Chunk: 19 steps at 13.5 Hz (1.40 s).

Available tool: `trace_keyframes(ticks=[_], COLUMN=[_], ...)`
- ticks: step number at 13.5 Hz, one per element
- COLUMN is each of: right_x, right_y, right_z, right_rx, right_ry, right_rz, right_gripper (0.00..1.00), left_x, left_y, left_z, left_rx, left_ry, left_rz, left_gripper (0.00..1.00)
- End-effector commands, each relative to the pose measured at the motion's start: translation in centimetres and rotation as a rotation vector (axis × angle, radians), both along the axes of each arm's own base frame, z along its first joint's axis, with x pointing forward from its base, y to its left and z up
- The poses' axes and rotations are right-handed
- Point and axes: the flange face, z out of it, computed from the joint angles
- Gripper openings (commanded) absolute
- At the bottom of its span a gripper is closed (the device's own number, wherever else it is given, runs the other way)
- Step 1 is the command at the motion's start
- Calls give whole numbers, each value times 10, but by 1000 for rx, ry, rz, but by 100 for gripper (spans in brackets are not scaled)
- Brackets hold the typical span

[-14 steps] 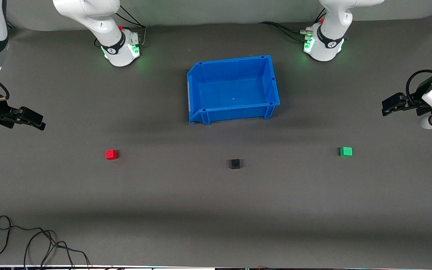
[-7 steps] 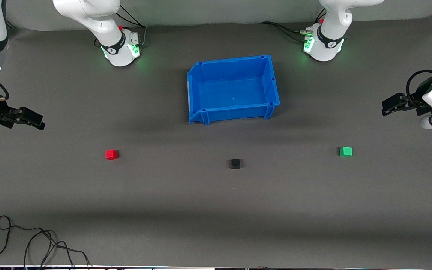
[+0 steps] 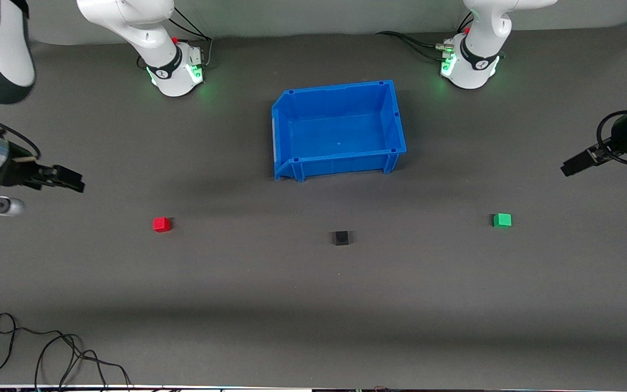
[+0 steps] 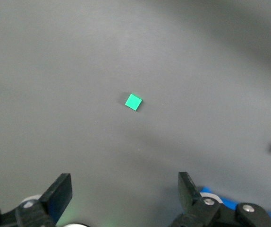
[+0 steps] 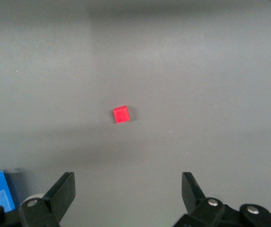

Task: Attach green and red cubes to black cube
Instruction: 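Reach the right gripper to the red cube while the left gripper reaches the green cube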

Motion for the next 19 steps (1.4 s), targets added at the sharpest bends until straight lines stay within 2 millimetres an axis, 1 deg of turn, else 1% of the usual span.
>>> trace_keyframes(ticks=[1, 2, 3, 4, 5, 7, 8, 9, 10, 11, 13, 14, 16, 18, 19], right_x=[0, 2, 2, 2, 2, 6, 9, 12, 13, 13, 11, 9, 3, -5, -8], right_y=[2, 2, 3, 5, 5, 7, 10, 24, 31, 31, 30, 30, 28, 23, 21], right_z=[-51, -72, -89, -107, -127, -169, -188, -208, -229, -248, -282, -296, -321, -344, -350], right_rx=[29, 29, 28, 28, 28, 26, 25, 25, 24, 23, 21, 20, 16, 14, 14], right_ry=[6, 11, 8, -5, -15, 5, 10, 10, 1, -18, -43, -60, -86, -113, -126], right_rz=[-1, 4, 7, 11, 18, 34, 38, 61, 72, 74, 78, 79, 79, 90, 87], right_gripper=[100, 100, 100, 100, 100, 100, 100, 100, 100, 100, 100, 100, 100, 100, 100], left_x=[12, 15, 18, 20, 21, 23, 23, 22, 21, 17, 10, 7, 8, 12, 13], left_y=[2, 5, 11, 13, 20, 49, 60, 66, 70, 79, 81, 81, 82, 85, 85], left_z=[-6, -9, -12, -15, -18, -33, -45, -62, -82, -104, -153, -180, -229, -270, -287], left_rx=[-1, -6, -10, -21, -40, -107, -134, -156, -170, -196, -209, -223, -265, -282, -299], left_ry=[16, 20, 25, 24, 28, 63, 76, 87, 96, 108, 97, 100, 132, 152, 163], left_rz=[323, 445, 537, 602, 661, 755, 786, 811, 833, 869, 902, 925, 947, 936, 935], left_gripper=[100, 100, 100, 100, 100, 100, 100, 100, 100, 100, 100, 100, 100, 100, 100])
